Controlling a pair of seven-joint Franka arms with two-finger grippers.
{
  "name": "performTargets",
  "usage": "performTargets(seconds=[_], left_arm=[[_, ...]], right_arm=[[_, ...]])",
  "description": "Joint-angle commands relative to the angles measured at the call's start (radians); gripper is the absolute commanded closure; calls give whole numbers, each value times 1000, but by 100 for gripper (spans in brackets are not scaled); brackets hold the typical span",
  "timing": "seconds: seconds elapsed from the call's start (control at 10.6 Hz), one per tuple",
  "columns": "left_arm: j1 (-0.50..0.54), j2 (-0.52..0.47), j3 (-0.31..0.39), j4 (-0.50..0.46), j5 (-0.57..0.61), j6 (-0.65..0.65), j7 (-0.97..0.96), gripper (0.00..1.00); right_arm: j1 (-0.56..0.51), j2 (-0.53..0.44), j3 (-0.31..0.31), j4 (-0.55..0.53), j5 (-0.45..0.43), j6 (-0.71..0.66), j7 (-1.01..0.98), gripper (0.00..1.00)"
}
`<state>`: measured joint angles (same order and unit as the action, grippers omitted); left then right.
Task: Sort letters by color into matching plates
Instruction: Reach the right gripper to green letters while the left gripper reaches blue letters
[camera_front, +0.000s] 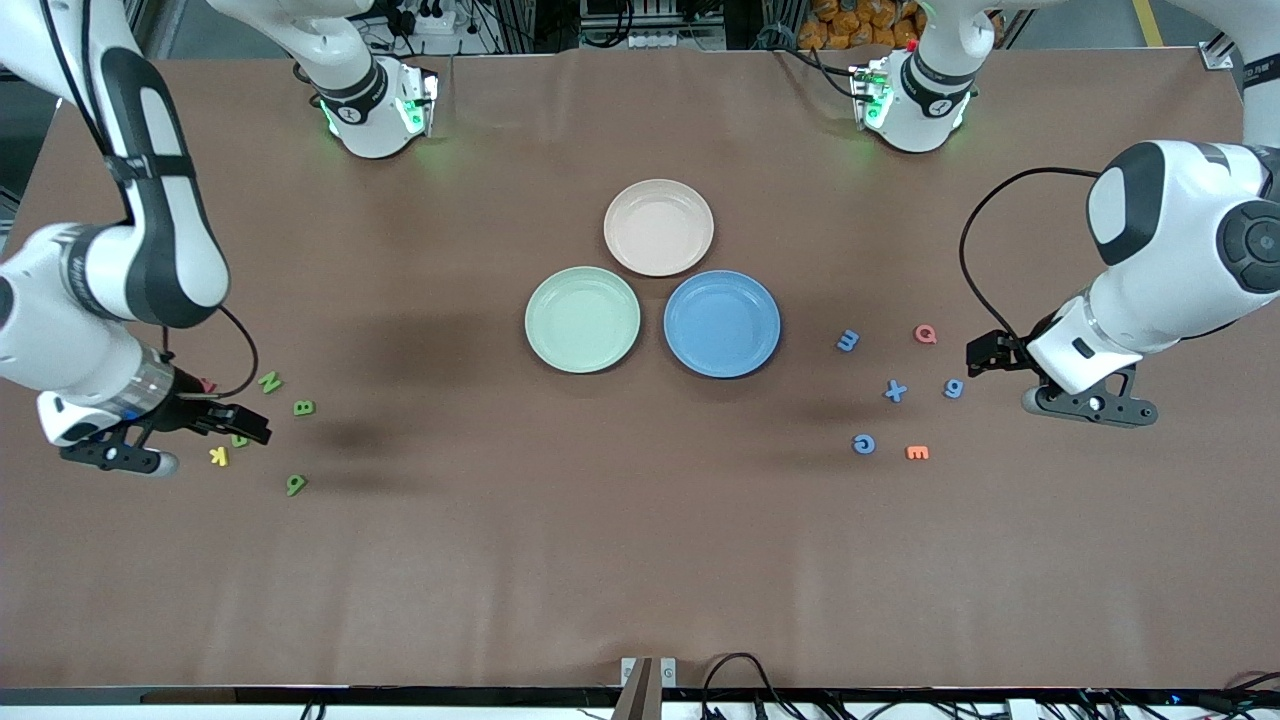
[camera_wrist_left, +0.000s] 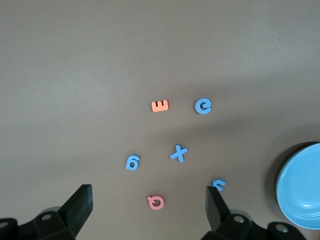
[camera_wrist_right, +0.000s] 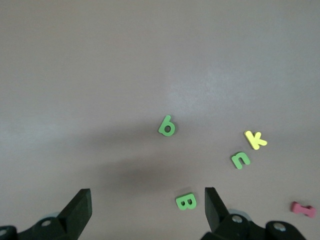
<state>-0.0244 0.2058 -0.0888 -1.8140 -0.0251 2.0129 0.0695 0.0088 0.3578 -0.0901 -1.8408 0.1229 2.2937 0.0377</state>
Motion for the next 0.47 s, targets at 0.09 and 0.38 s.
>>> performTargets(seconds=[0.09, 0.38], left_arm=[[1, 14, -3, -27, -10, 39, 18, 0], [1, -3, -34, -203, 0, 220, 134, 0]], right_arm=[[-10, 45, 7, -135, 73, 144, 2, 0], [-7, 102, 7, -150, 72, 153, -1, 0]])
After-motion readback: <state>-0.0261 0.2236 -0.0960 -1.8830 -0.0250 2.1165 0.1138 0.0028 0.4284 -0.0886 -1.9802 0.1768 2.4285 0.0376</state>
